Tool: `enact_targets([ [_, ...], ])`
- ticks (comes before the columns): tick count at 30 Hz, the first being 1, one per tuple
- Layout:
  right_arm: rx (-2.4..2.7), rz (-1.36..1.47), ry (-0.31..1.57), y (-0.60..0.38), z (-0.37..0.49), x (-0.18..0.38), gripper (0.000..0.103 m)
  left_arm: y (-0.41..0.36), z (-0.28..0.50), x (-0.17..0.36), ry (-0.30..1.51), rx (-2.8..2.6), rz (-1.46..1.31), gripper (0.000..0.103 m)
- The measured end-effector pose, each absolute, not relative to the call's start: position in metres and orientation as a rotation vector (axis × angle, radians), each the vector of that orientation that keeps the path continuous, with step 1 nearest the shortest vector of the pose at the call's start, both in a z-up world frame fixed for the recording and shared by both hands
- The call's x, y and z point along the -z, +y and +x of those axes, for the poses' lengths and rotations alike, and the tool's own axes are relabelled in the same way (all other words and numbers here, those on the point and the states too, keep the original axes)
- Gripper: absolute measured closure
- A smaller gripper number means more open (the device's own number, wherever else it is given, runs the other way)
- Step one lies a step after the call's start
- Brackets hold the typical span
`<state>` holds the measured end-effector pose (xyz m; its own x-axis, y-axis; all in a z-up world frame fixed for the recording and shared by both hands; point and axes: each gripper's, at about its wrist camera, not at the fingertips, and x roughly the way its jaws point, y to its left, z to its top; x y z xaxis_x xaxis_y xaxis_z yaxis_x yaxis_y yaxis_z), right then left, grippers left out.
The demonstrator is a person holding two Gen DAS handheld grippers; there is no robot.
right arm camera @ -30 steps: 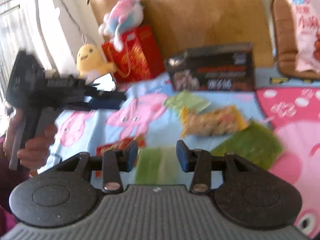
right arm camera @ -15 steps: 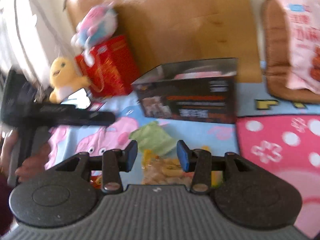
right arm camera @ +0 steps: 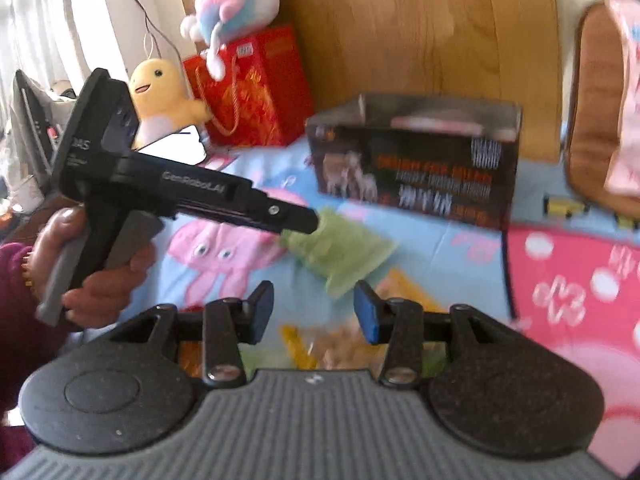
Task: Organize snacks
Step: 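Grasp the light green pack with the left tool, then lower the green pack into the black tin box and open the left tool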
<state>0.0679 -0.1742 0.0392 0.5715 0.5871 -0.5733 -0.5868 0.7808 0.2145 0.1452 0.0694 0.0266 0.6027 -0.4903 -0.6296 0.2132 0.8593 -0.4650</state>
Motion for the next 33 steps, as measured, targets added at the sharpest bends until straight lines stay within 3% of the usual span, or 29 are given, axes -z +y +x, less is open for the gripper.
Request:
enact_targets([
  [4, -0.643, -0.095, 0.678, -0.152, 0.087, -0.033, 0.054, 0.065, 0.147, -0.022, 0.849, 0.41, -0.332, 0.054],
  [5, -0.624, -0.122, 0.688, -0.148, 0.092, -0.029, 0.052, 0.063, 0.147, -0.019, 0.859, 0.414, -0.317, 0.064],
  [9, -0.618, -0.168, 0.726, -0.14, 0.11, -0.012, 0.048, 0.057, 0.142, -0.013, 0.871, 0.468, -0.327, 0.075],
  [12, -0.648, -0.174, 0.706, -0.132, 0.11, -0.01, 0.06, 0.059, 0.142, -0.022, 0.862, 0.461, -0.343, 0.075],
  [18, -0.633, -0.118, 0.568, -0.141, 0.098, -0.041, 0.062, 0.057, 0.148, -0.073, 0.728, 0.518, -0.32, 0.074],
  [24, -0.579, -0.109, 0.475, -0.146, 0.137, -0.072, 0.061, 0.041, 0.197, -0.097, 0.644, 0.452, -0.266, 0.069],
  [26, -0.557, -0.111, 0.465, -0.141, 0.157, -0.075, 0.06, 0.038, 0.217, -0.094, 0.643, 0.374, -0.235, 0.057],
  [27, -0.546, -0.113, 0.465, -0.137, 0.168, -0.075, 0.057, 0.037, 0.223, -0.091, 0.648, 0.338, -0.215, 0.056],
  [29, -0.536, -0.145, 0.479, -0.124, 0.19, -0.069, 0.049, 0.04, 0.224, -0.089, 0.666, 0.305, -0.219, 0.056],
  [33, -0.529, -0.142, 0.484, -0.124, 0.194, -0.068, 0.048, 0.063, 0.184, -0.09, 0.63, 0.347, -0.252, 0.054],
])
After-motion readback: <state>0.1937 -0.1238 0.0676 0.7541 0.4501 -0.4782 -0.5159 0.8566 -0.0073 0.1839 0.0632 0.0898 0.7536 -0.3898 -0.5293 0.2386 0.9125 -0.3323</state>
